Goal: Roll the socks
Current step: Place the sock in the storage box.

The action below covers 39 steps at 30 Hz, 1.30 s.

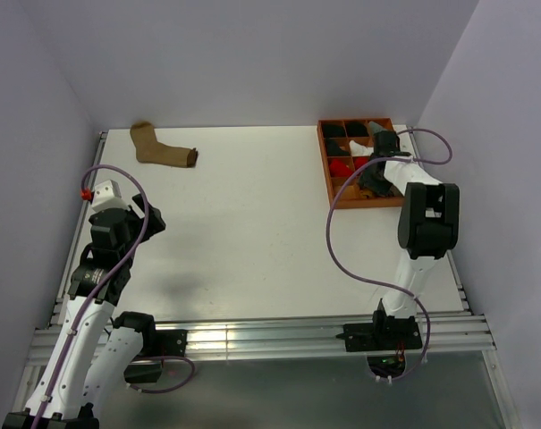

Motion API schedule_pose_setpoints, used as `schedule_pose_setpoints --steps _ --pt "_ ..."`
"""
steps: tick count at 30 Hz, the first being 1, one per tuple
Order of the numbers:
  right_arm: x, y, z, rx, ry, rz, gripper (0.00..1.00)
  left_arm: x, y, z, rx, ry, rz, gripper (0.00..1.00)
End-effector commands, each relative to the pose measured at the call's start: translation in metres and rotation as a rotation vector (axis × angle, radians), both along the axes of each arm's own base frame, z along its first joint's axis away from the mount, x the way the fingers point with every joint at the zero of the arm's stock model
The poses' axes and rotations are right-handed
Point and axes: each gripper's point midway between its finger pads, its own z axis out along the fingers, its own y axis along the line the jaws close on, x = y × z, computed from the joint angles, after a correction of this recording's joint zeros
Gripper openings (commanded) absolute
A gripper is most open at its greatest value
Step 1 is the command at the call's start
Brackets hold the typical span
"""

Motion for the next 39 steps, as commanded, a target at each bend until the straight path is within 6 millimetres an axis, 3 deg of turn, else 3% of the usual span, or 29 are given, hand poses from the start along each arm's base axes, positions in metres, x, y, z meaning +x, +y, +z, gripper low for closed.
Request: schedule_pose_setpoints --steps 1,5,8,16,25,29,32,36,39 --pt "0.003 0.0 0.042 0.004 -0.094 -0.011 0.56 0.002 -0.001 0.005 0.009 -0.025 -0.013 0.85" --pt "-0.002 -0.002 0.048 -0.005 -0.102 -0.027 0.52 0.002 -0.001 0.007 0.007 -0.028 -0.013 0.85" --pt "-0.005 0.001 0.047 0.009 -0.102 -0.022 0.43 0.002 0.0 0.006 0.01 -0.026 -0.014 0.85" --pt "-0.013 0.008 0.022 0.044 -0.051 -0.011 0.18 0.002 -0.001 0.006 0.009 -0.027 -0.017 0.85" --pt "-0.033 0.012 -0.022 0.067 0.116 0.009 0.11 0.001 -0.002 0.005 0.007 -0.029 -0.021 0.85" --pt "-0.037 0.017 -0.028 0.094 0.141 0.025 0.12 0.002 -0.003 0.006 0.005 -0.03 -0.025 0.85" --pt "-0.028 0.022 -0.014 0.11 0.065 0.048 0.13 0.002 -0.002 0.005 0.006 -0.026 -0.024 0.85" --pt "-0.004 0.02 0.042 0.087 -0.13 0.071 0.19 0.002 -0.002 0.005 0.007 -0.024 -0.022 0.85" --pt "0.008 0.01 0.074 0.031 -0.231 0.047 0.19 0.002 -0.002 0.005 0.008 -0.026 -0.02 0.85"
